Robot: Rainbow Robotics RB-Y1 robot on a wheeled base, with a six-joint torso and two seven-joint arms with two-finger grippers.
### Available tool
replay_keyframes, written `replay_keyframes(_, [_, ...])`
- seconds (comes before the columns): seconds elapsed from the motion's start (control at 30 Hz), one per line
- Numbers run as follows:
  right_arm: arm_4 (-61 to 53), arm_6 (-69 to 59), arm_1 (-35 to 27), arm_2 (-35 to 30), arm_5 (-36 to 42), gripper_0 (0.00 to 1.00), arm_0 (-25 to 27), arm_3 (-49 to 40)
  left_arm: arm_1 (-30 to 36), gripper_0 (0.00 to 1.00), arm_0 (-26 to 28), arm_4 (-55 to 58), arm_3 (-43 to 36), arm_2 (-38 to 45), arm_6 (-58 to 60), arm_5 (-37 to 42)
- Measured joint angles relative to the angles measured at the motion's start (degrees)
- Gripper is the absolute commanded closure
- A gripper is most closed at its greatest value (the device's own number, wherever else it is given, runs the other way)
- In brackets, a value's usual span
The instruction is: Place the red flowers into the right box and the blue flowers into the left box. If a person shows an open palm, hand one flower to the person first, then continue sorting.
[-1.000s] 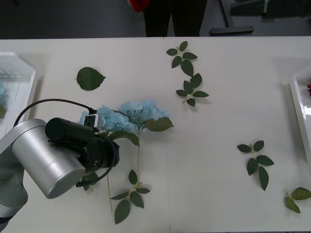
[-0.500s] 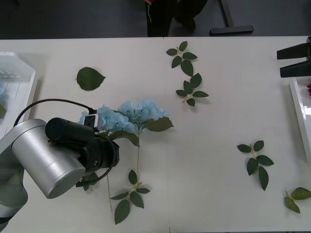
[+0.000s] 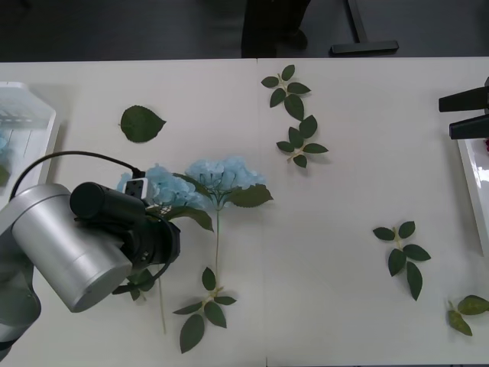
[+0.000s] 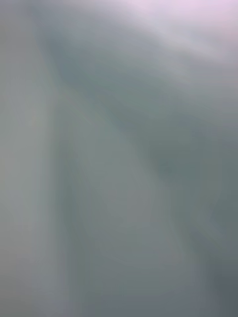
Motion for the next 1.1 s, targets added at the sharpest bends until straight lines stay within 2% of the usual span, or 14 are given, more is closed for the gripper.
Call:
replay_keyframes(0.07, [0.0,0.0,0.0,0.0,0.0,0.07,0.0,0.0,0.8,1.00,-1.0,2.3,-2.3,2.6,-0.1,4.8])
replay_keyframes(0.2, [-0.1,0.0,0.0,0.0,0.0,0.07,0.0,-0.1,3.7,1.00,-2.0,12.9,-4.5,13.6,-1.0,7.6])
replay_keyframes(0.4, [-0.1,0.0,0.0,0.0,-0.2,0.08,0.0,-0.3,10.5,1.00,-2.1,21.1,-1.1,29.1,-13.0,8.0])
replay_keyframes(0.53, [-0.1,0.0,0.0,0.0,-0.3,0.08,0.0,-0.3,14.9,1.00,-3.2,21.8,6.6,32.4,-23.8,6.1])
replay_keyframes(0.7, [-0.1,0.0,0.0,0.0,-0.4,0.08,0.1,-0.4,19.4,1.00,-6.3,20.7,21.2,32.7,-26.5,2.2])
replay_keyframes(0.8, [-0.1,0.0,0.0,0.0,-0.4,0.07,0.1,-0.4,21.2,1.00,-8.2,18.5,28.5,32.8,-30.0,0.2])
replay_keyframes(0.9, [-0.1,0.0,0.0,0.0,-0.4,0.00,0.1,-0.5,22.8,1.00,-9.7,16.2,34.6,33.1,-39.8,-1.6])
replay_keyframes(1.0, [-0.1,0.0,0.0,0.0,-0.4,0.00,0.1,-0.5,23.7,1.00,-10.7,13.6,39.4,33.9,-49.8,-3.3])
replay_keyframes(1.1, [-0.1,0.0,0.0,0.0,-0.4,0.00,0.1,-0.5,23.9,1.00,-11.2,10.4,44.3,35.1,-52.1,-5.9])
